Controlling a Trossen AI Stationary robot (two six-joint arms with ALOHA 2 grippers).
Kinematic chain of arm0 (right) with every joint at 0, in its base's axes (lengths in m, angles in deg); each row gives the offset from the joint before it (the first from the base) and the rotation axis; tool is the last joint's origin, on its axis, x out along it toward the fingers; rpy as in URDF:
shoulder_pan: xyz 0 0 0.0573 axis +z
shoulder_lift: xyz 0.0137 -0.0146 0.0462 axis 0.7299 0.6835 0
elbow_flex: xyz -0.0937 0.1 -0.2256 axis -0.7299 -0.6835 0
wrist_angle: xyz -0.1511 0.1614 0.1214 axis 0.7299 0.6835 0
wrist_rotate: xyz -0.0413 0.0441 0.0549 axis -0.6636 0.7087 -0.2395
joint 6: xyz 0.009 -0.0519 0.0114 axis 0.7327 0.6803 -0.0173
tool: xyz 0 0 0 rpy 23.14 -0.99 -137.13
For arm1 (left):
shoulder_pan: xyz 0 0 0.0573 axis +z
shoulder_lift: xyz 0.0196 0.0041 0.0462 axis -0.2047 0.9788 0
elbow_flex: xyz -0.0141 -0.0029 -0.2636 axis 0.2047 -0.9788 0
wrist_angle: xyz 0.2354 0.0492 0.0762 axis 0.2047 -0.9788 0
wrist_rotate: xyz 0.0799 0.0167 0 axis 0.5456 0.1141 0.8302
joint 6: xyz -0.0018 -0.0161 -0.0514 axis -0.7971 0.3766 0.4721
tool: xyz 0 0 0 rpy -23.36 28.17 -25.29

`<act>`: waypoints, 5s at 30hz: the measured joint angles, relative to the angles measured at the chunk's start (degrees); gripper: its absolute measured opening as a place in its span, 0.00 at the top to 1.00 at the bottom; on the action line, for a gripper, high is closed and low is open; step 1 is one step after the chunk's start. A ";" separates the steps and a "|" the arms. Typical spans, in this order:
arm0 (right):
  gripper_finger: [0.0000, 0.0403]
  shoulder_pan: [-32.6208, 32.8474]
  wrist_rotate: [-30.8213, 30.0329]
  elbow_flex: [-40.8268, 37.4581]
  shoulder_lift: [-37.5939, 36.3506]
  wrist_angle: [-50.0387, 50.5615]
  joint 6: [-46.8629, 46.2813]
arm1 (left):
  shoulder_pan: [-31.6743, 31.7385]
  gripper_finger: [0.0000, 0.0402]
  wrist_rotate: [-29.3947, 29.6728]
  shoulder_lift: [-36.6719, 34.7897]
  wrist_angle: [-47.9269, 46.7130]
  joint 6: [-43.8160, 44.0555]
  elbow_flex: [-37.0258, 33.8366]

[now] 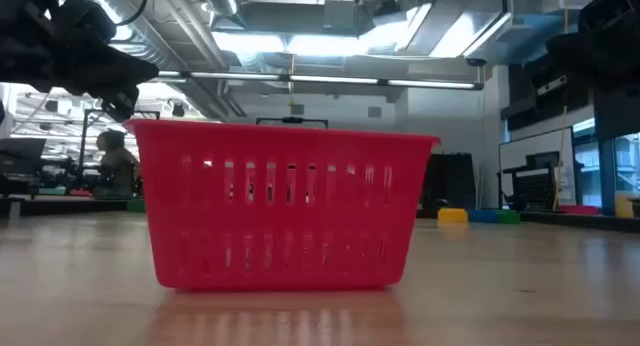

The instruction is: Sort & place blocks by color

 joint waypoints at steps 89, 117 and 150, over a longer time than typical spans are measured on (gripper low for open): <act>0.95 -0.02 0.00 0.00 0.02 0.00 0.00 | 0.00 1.00 0.02 0.02 0.00 0.00 0.00; 0.95 0.00 0.00 0.00 0.02 0.02 -0.02 | 0.00 1.00 0.02 0.00 0.00 0.48 0.02; 0.95 0.00 0.01 0.00 0.00 0.01 -0.01 | 0.00 0.82 18.04 33.19 -13.73 -5.56 48.60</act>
